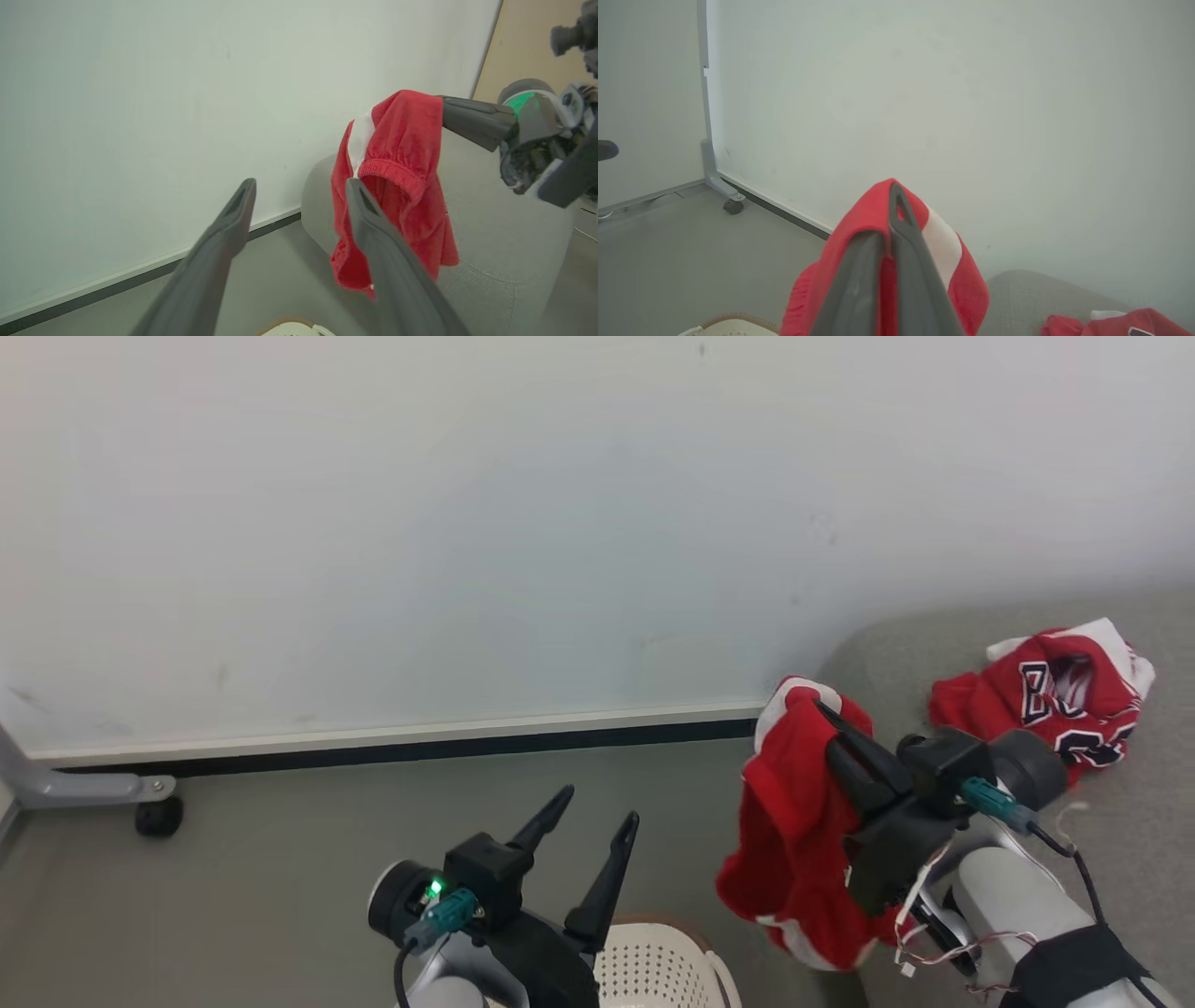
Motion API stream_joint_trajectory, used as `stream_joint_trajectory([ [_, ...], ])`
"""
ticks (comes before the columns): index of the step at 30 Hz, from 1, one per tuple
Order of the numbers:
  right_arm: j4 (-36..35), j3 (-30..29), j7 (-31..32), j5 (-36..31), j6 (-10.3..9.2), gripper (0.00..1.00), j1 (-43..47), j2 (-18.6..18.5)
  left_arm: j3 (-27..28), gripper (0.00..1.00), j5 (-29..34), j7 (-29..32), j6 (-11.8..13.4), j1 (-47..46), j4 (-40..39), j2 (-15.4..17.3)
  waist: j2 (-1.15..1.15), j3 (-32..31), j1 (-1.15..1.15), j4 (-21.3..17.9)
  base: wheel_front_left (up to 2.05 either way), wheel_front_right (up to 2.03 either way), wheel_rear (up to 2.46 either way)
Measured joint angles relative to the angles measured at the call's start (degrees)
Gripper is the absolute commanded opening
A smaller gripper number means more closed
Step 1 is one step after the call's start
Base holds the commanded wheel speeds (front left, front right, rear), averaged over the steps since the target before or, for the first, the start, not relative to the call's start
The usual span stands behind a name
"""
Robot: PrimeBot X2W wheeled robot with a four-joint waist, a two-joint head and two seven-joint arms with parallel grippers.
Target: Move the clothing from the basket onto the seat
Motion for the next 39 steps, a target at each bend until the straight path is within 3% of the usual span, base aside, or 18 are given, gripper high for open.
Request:
stream_joint_trajectory([
  [16,-15.84,-6.89,-0.01,0.85,-4.17,0.0,8.81,-10.72,-3.1,1.0,0.65,-1.07,0.02,4.95,-0.32,-2.11,0.0,-0.1,0.0,-11.63,0.0,0.0,0.0],
  [22,-19.37,-9.45,0.11,3.03,-5.19,0.0,10.22,-12.12,-3.52,1.0,2.21,-1.49,0.08,4.86,-0.26,-2.82,0.0,1.1,0.0,-14.88,0.0,0.0,0.0],
  [32,-17.55,-12.32,2.56,5.83,-5.01,0.0,5.13,-12.28,-4.71,1.0,3.44,-1.59,0.0,3.16,-0.36,-2.83,0.0,4.38,0.0,-16.67,0.0,0.0,0.0],
  [39,-13.92,-15.22,5.05,6.95,-4.64,0.0,-6.39,-12.58,-5.25,1.0,5.32,-1.59,0.02,2.2,-2.02,-2.27,0.01,8.13,0.0,-16.37,0.0,0.0,0.0],
])
